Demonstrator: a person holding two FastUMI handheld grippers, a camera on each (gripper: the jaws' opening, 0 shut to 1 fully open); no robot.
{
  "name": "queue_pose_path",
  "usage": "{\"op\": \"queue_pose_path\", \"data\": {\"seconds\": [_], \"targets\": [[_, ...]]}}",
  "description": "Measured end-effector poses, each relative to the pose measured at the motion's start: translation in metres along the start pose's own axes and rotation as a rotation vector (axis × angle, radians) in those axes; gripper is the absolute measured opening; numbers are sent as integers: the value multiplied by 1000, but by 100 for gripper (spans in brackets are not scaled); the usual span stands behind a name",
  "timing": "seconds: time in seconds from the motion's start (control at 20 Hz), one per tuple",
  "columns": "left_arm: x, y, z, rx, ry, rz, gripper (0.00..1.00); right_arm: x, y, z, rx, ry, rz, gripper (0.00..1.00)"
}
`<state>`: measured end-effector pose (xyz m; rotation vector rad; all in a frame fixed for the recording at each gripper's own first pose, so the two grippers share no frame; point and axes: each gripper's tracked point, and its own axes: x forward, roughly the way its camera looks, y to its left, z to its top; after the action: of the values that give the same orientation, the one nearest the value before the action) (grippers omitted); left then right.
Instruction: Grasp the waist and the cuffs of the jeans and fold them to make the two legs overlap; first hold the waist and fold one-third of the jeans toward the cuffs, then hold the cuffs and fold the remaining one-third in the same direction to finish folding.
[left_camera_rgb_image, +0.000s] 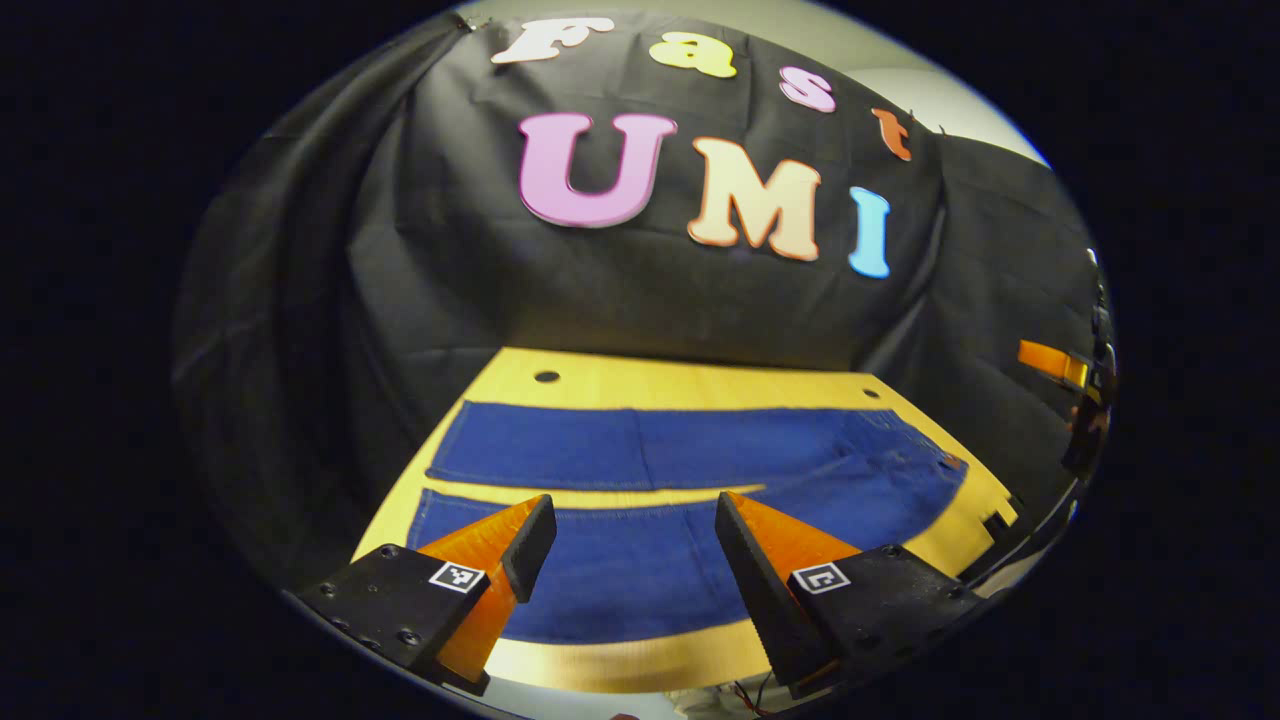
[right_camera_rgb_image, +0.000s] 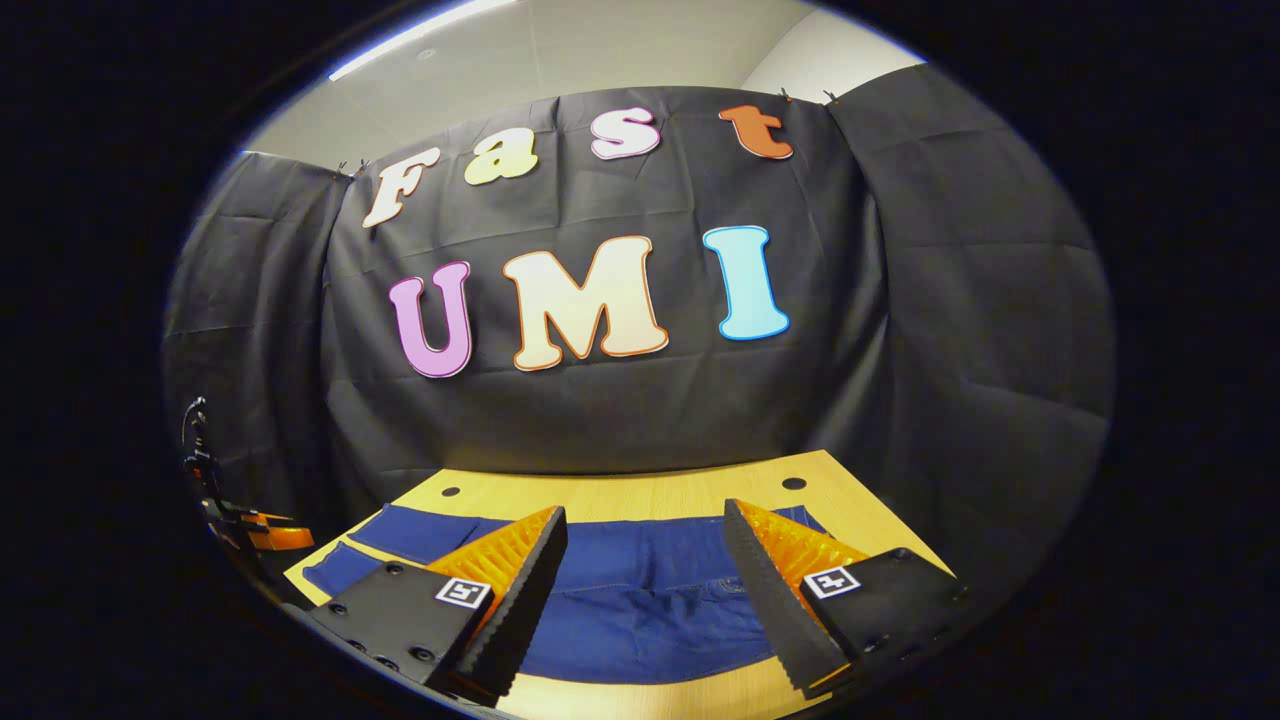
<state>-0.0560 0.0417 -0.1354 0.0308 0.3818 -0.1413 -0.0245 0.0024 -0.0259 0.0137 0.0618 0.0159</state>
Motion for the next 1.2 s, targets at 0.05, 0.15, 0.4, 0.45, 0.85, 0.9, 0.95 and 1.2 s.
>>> {"op": "queue_pose_path", "data": {"seconds": [0.05, 0.15, 0.4, 0.45, 0.85, 0.9, 0.95, 1.2], "targets": [[0, 1, -16, 22, 52, -37, 95, -1, 1, -3, -1, 11, 2, 98], [-1, 12, -45, 108, 162, -83, 96, -7, 7, -10, -15, 33, 8, 97], [-12, 28, -102, 299, 425, -267, 96, -16, 20, -28, -37, 87, 34, 98], [-14, 31, -109, 325, 474, -301, 96, -17, 22, -32, -23, 98, 37, 98], [-13, 100, -159, 626, 758, -323, 94, -23, 15, -51, 104, 145, -4, 97], [-14, 104, -159, 655, 773, -329, 94, -25, 12, -55, 116, 152, -18, 98], [-13, 105, -161, 683, 787, -340, 94, -26, 9, -58, 123, 161, -30, 97], [-9, 115, -171, 757, 850, -363, 93, -29, 3, -67, 129, 186, -53, 98]]}}
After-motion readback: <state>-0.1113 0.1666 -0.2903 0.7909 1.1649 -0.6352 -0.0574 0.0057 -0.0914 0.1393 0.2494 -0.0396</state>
